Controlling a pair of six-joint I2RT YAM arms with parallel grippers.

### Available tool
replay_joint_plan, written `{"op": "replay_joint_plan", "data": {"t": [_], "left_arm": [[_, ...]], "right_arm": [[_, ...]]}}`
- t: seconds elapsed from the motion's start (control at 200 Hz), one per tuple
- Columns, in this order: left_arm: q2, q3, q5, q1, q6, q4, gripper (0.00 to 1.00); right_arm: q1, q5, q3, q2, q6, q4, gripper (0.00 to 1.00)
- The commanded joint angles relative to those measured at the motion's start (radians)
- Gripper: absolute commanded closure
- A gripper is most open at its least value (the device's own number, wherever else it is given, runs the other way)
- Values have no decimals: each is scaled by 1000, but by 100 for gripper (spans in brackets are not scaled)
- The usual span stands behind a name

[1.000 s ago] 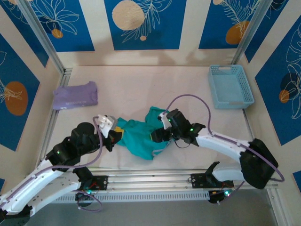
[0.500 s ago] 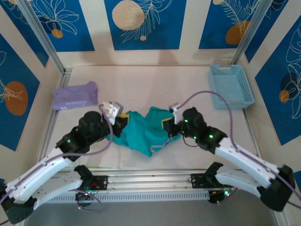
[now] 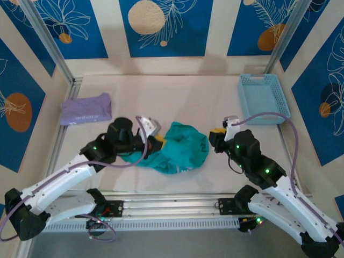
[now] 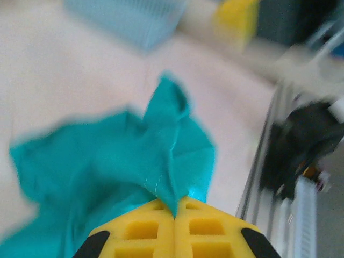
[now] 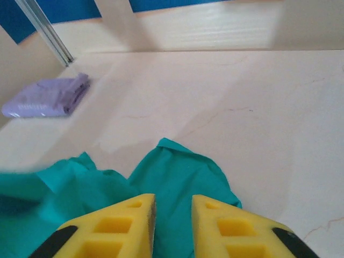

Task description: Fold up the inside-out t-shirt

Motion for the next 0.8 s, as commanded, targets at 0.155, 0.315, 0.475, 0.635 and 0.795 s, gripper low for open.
{"op": "replay_joint_plan", "data": {"t": [0.155,0.315,0.475,0.635,0.795], "left_arm": [[14,-150,-123,6,-78,-78,100],[-5,-231,-117,4,-109,6,100],[-4,-245,-112,2,-116,17,100],[-2,-243,-110,1,-114,21,100],[-6,-246,-112,1,-116,23,100]], "right_arm": [[-1,-255,-34,226,42,96,64],[52,-359,-27,406,56,168,53],[124,-318,51,574,-6,155,47],[184,-309,95,717,-17,166,46],[237,-236,132,794,-31,156,48]]}}
